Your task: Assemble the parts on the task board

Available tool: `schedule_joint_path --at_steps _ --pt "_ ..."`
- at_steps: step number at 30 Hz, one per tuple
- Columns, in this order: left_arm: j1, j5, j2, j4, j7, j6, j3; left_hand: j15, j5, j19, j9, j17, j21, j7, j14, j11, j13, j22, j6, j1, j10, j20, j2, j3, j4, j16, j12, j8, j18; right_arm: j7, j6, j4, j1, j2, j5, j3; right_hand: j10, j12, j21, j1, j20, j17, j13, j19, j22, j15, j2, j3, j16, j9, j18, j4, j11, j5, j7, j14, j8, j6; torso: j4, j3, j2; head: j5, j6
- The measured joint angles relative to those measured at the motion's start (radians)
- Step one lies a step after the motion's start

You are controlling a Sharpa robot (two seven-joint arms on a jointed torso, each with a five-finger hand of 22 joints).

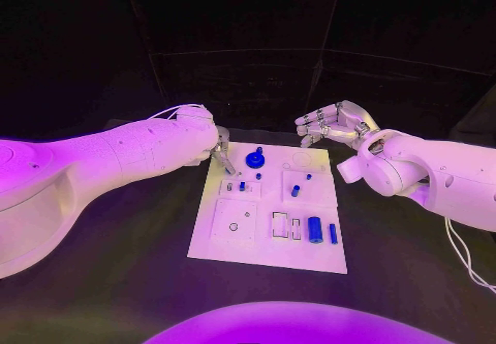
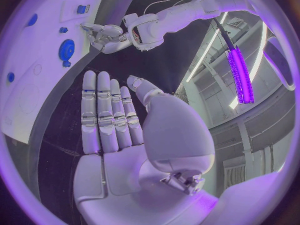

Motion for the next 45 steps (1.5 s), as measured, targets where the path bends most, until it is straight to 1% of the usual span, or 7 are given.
schedule_joint_path --at_steps 5,8,10,16,24,26,45 --pt "0.000 0.000 -0.004 0.003 0.000 -0.007 0.000 0.000 0.000 0.000 0.001 0.000 -0.004 0.000 0.000 0.000 -0.001 -0.002 0.000 0.000 0.000 0.000 0.000 -0.003 -0.003 0.000 0.000 0.004 0.000 0.000 0.000 0.000 0.000 0.000 0.000 0.000 0.000 0.000 0.000 0.000 0.000 0.000 0.000 0.000 0.000 0.000 0.000 0.000 0.000 0.000 0.000 0.000 0.000 0.000 0.000 0.000 0.000 0.000 0.0000 -0.0003 0.000 -0.001 -0.001" --pt "0.000 -0.001 -0.006 0.005 0.001 -0.014 0.000 0.000 0.000 0.000 0.002 0.000 -0.004 0.000 0.000 0.000 -0.001 -0.003 0.000 -0.001 0.000 0.000 -0.001 -0.009 0.003 0.000 0.000 0.004 0.000 0.000 0.001 -0.001 0.000 0.000 0.000 0.000 0.000 0.000 0.000 0.000 0.000 0.000 0.000 0.000 0.000 0.000 0.000 0.000 0.000 0.000 0.000 0.000 0.000 0.000 0.000 0.000 0.000 0.000 0.0000 -0.0003 0.000 -0.001 -0.002" --pt "0.000 -0.001 -0.008 0.009 0.002 -0.020 0.000 0.000 0.000 0.000 0.004 0.000 -0.004 0.000 0.000 0.000 -0.001 -0.003 0.000 -0.007 0.000 0.000 -0.007 -0.019 0.007 0.000 0.000 0.006 0.000 0.000 0.001 -0.002 0.000 0.001 0.000 0.000 0.000 0.000 0.000 0.000 0.000 0.000 0.000 0.000 0.000 0.000 0.000 0.000 0.000 0.000 0.000 0.000 0.000 0.000 0.000 0.000 0.000 0.000 0.0000 -0.0003 0.000 0.000 -0.002" --pt "0.000 -0.001 -0.017 0.019 0.007 -0.039 0.001 0.000 0.000 0.000 0.004 0.000 -0.004 -0.004 0.000 0.000 -0.001 -0.003 -0.004 -0.007 0.000 0.000 -0.007 -0.020 0.009 0.000 0.000 0.008 0.000 0.000 0.002 -0.005 0.000 0.003 0.000 0.000 0.000 0.000 0.000 0.000 0.000 0.000 0.000 0.000 -0.001 0.000 0.000 0.000 0.000 0.000 0.000 0.000 0.000 0.000 0.000 0.000 0.000 0.000 0.0000 -0.0003 0.000 0.000 -0.004" --pt "0.002 -0.001 -0.021 0.024 0.010 -0.053 0.002 0.000 0.000 0.000 0.005 0.000 -0.004 -0.004 0.000 0.000 -0.001 -0.003 -0.004 -0.007 0.000 0.000 -0.007 -0.020 0.009 0.000 0.000 0.008 0.000 -0.001 0.002 -0.007 0.000 0.005 0.000 0.000 0.000 0.000 0.000 0.000 0.000 0.000 0.000 0.000 -0.001 0.000 0.000 0.000 0.000 0.000 0.000 0.000 0.000 0.000 0.000 0.000 0.000 0.000 0.0000 0.0006 0.000 0.001 -0.004" --pt "0.002 -0.001 -0.020 0.024 0.011 -0.054 0.002 0.000 0.000 0.000 0.007 0.000 -0.004 -0.004 0.000 -0.003 -0.002 -0.003 -0.004 -0.007 -0.003 0.000 -0.007 -0.020 0.009 0.000 0.000 0.008 0.000 -0.001 0.003 -0.008 0.000 0.005 0.000 0.000 0.000 0.000 0.000 0.000 0.000 0.000 0.000 0.000 -0.001 0.000 0.000 0.000 0.000 0.000 0.000 0.000 0.000 0.000 0.000 0.000 0.000 0.000 0.0000 0.0006 0.000 0.001 -0.004" --pt "0.002 -0.001 0.003 0.019 0.008 -0.020 0.000 0.000 0.000 -0.004 0.010 0.000 -0.008 -0.008 0.000 -0.003 -0.011 -0.009 -0.008 -0.004 -0.004 -0.004 -0.004 -0.032 0.012 0.000 -0.005 0.011 0.000 -0.001 0.006 -0.012 0.000 0.009 0.000 0.000 0.000 0.000 0.000 0.000 0.000 0.000 -0.001 0.000 -0.001 0.000 0.000 0.000 0.000 0.000 0.000 0.000 0.000 0.005 0.000 0.000 0.000 0.000 -0.0009 0.0008 0.000 0.003 -0.006"
